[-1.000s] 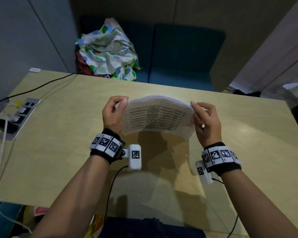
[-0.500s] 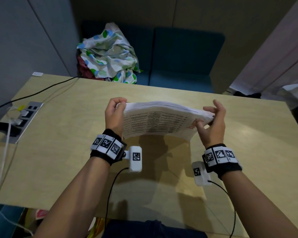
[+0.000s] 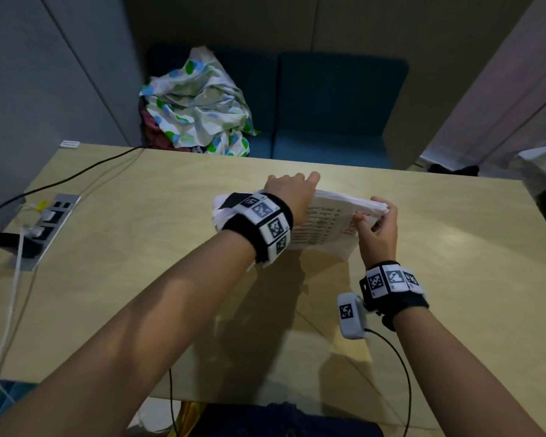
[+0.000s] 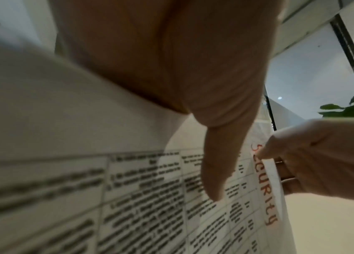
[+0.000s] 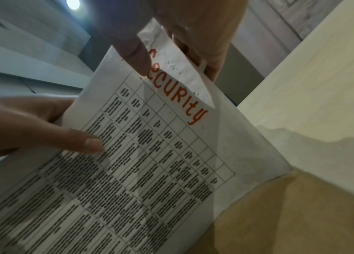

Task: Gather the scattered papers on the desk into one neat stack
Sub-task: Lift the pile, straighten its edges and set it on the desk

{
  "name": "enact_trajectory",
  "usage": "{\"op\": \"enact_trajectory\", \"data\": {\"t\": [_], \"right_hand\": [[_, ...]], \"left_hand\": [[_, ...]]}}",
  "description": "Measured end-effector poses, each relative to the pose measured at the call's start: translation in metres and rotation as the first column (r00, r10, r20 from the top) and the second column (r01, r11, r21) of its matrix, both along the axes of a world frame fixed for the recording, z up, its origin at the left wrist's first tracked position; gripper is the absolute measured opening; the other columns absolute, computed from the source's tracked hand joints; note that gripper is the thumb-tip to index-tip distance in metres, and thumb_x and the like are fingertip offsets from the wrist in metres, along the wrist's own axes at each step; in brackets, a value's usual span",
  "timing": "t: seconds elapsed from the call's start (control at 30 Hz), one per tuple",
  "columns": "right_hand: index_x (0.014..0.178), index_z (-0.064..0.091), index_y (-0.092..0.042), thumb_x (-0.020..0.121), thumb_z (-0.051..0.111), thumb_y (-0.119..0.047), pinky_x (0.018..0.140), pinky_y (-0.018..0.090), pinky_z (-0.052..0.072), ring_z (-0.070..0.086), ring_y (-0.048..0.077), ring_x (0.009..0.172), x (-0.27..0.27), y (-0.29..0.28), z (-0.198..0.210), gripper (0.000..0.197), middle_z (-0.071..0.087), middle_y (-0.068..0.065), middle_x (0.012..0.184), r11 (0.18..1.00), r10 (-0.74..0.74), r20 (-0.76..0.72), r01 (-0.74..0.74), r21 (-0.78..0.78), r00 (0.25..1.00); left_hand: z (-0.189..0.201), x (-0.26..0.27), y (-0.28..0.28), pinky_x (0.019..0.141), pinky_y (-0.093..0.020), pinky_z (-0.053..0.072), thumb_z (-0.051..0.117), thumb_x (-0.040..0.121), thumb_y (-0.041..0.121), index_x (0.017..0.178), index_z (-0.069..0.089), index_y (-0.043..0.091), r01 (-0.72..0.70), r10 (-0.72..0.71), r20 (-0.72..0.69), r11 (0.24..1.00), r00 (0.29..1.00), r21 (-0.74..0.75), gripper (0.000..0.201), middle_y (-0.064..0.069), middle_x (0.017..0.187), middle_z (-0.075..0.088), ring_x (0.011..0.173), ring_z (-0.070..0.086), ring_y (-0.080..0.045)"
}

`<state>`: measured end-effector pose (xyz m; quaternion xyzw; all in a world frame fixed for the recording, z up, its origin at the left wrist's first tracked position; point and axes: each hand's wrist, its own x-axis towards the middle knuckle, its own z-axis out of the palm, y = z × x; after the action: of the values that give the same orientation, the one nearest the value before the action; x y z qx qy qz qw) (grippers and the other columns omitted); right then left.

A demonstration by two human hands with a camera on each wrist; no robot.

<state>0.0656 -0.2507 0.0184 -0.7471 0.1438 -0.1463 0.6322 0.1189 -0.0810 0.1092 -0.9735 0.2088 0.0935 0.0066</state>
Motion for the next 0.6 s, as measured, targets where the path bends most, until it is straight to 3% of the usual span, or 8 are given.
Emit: {"op": "enact_trajectory", "data": {"t": [0.07, 0.2, 0.27, 0.37, 0.47, 0.53, 0.57, 0.6], "right_hand": [[0.131, 0.037, -0.008, 0.088, 0.055, -0.002, 0.077, 0.023, 0.05, 0.056, 0.014, 0.092, -0.003, 0.0, -0.001, 0.047, 0.056, 0.0, 0.103, 0.998, 0.002, -0.067, 0.002, 0.061, 0.998], [0.139, 0.026, -0.003, 0.079, 0.063, -0.008, 0.09, 0.039, 0.046, 0.054, 0.029, 0.109, -0.006, -0.002, -0.011, 0.071, 0.054, 0.012, 0.113, 0.986, -0.053, -0.237, 0.088, 0.142, 0.97], [0.146, 0.015, -0.002, 0.081, 0.065, -0.002, 0.097, 0.042, 0.04, 0.049, 0.033, 0.121, -0.004, -0.005, -0.019, 0.083, 0.051, 0.018, 0.127, 0.962, -0.083, -0.379, 0.174, 0.211, 0.922], [0.144, 0.021, -0.003, 0.07, 0.071, -0.004, 0.09, 0.041, 0.038, 0.048, 0.033, 0.12, -0.001, -0.008, -0.015, 0.09, 0.045, 0.022, 0.14, 0.907, -0.072, -0.38, 0.219, 0.36, 0.922], [0.139, 0.026, -0.01, 0.073, 0.065, 0.001, 0.087, 0.038, 0.042, 0.056, 0.026, 0.104, 0.008, -0.01, 0.002, 0.078, 0.051, 0.016, 0.128, 0.832, -0.036, -0.34, 0.216, 0.51, 0.94], [0.116, 0.043, -0.013, 0.081, 0.059, 0.006, 0.069, 0.023, 0.053, 0.058, 0.017, 0.083, 0.013, -0.008, 0.018, 0.043, 0.057, 0.01, 0.101, 0.86, 0.025, -0.242, 0.103, 0.501, 0.97], [0.11, 0.049, -0.012, 0.084, 0.056, 0.007, 0.069, 0.019, 0.055, 0.061, 0.017, 0.085, 0.016, -0.006, 0.023, 0.032, 0.059, 0.008, 0.1, 0.896, 0.035, -0.186, 0.052, 0.442, 0.982], [0.113, 0.052, -0.008, 0.085, 0.055, 0.007, 0.079, 0.023, 0.057, 0.064, 0.021, 0.095, 0.015, -0.004, 0.029, 0.032, 0.062, 0.01, 0.108, 0.918, 0.036, -0.129, 0.018, 0.396, 0.991]], "left_hand": [[0.0, 0.005, -0.007, 0.072, -0.036, 0.044, 0.059, 0.089, 0.018, 0.123, 0.052, 0.019, -0.005, 0.005, 0.014, 1.0, 1.0, 0.016, 0.035, -0.007, 0.11, 0.062, 0.097, 0.062, -0.029], [0.003, 0.008, -0.007, 0.067, -0.032, 0.044, 0.059, 0.089, 0.019, 0.099, 0.071, 0.019, 0.006, -0.006, 0.008, 1.0, 1.0, -0.001, 0.016, -0.004, 0.094, 0.067, 0.085, 0.062, -0.028], [0.012, 0.01, 0.0, 0.067, -0.031, 0.043, 0.063, 0.085, 0.023, 0.089, 0.073, 0.021, -0.013, 0.009, -0.031, 0.993, 0.999, -0.121, 0.01, 0.0, 0.085, 0.065, 0.083, 0.061, -0.025], [0.022, 0.016, 0.022, 0.069, -0.031, 0.047, 0.071, 0.08, 0.024, 0.071, 0.069, 0.023, -0.117, 0.055, -0.166, 0.912, 0.985, -0.392, 0.009, 0.003, 0.074, 0.065, 0.08, 0.062, -0.022], [0.012, 0.017, 0.041, 0.069, -0.032, 0.046, 0.076, 0.077, 0.02, 0.08, 0.07, 0.008, -0.286, 0.078, -0.318, 0.67, 0.945, -0.685, 0.013, -0.007, 0.078, 0.066, 0.075, 0.061, -0.023], [0.0, 0.013, 0.048, 0.076, -0.041, 0.053, 0.078, 0.074, 0.016, 0.096, 0.069, -0.003, -0.382, 0.051, -0.401, 0.433, 0.915, -0.817, 0.03, -0.019, 0.095, 0.071, 0.084, 0.066, -0.027], [-0.007, 0.01, 0.05, 0.082, -0.043, 0.054, 0.078, 0.072, 0.015, 0.103, 0.067, -0.006, -0.406, 0.033, -0.418, 0.32, 0.908, -0.856, 0.039, -0.021, 0.101, 0.07, 0.089, 0.067, -0.028], [-0.013, 0.007, 0.051, 0.082, -0.041, 0.054, 0.08, 0.07, 0.015, 0.106, 0.066, -0.005, -0.413, 0.035, -0.417, 0.227, 0.908, -0.882, 0.043, -0.019, 0.103, 0.07, 0.09, 0.067, -0.026]]}}
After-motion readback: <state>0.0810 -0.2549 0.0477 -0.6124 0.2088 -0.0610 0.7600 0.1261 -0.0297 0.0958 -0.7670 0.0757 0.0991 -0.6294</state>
